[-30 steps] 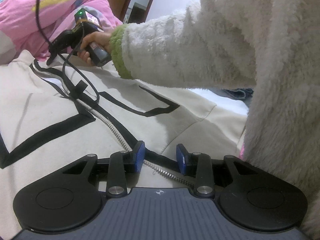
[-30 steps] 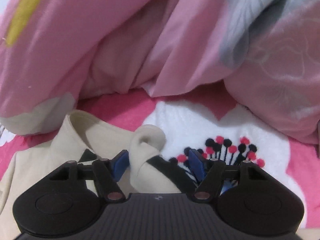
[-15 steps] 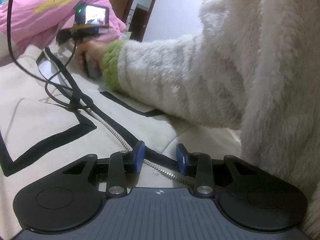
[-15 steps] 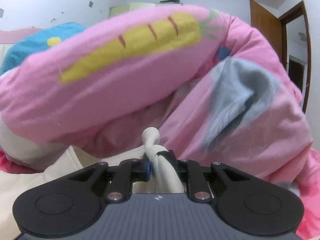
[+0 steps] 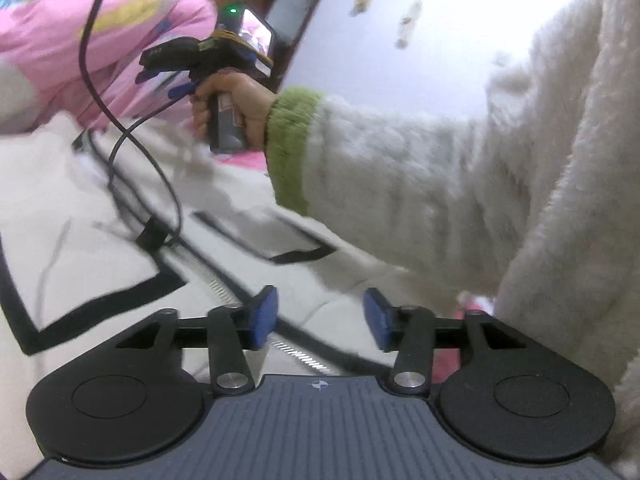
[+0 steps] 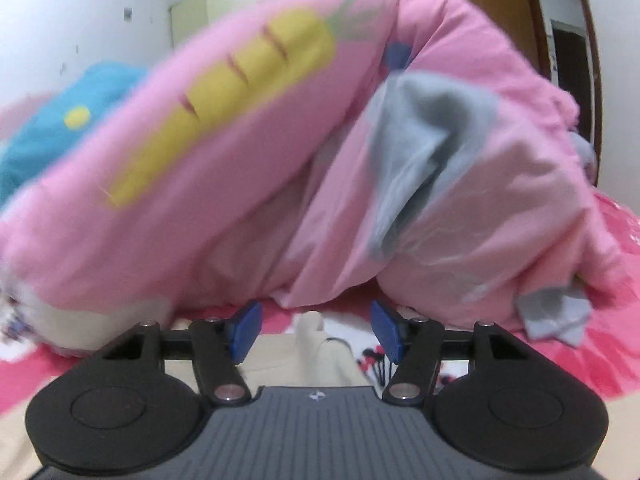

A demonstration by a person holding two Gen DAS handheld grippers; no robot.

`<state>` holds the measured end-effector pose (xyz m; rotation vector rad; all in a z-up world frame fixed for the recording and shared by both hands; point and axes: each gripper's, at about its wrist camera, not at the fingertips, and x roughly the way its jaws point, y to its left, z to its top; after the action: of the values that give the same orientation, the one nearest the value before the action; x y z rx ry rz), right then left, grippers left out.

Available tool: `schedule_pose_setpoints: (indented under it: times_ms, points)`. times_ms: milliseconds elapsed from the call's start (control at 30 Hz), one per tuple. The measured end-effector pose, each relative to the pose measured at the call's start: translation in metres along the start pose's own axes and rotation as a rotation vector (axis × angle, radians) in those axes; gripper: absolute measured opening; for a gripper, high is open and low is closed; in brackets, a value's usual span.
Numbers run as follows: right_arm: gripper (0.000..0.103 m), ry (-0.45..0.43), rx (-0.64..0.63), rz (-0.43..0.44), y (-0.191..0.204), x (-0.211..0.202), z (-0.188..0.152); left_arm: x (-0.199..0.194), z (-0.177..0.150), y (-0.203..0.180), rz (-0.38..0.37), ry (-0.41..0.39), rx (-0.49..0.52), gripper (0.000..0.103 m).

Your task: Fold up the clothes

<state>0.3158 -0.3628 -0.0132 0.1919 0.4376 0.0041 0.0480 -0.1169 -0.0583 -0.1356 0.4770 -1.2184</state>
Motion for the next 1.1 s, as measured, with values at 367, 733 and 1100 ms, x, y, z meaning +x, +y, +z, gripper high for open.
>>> schedule_pose_setpoints:
  times_ms: [367, 733, 1100]
  points:
    - [0.067, -0.167, 0.099, 0.133, 0.018, -0.214, 0.014, -0.05, -0.001, -0.061, 0.07, 0.032, 0.115, 0.06]
    - [0.068, -0.26, 0.457, 0.21, -0.031, -0.289, -0.058, -0.037, 0.0, -0.037, 0.396, 0.128, 0.124, 0.06]
    - [0.058, -0.177, 0.271, 0.139, -0.05, -0.363, -0.074, -0.06, 0.029, -0.016, 0.431, 0.197, -0.011, 0.06]
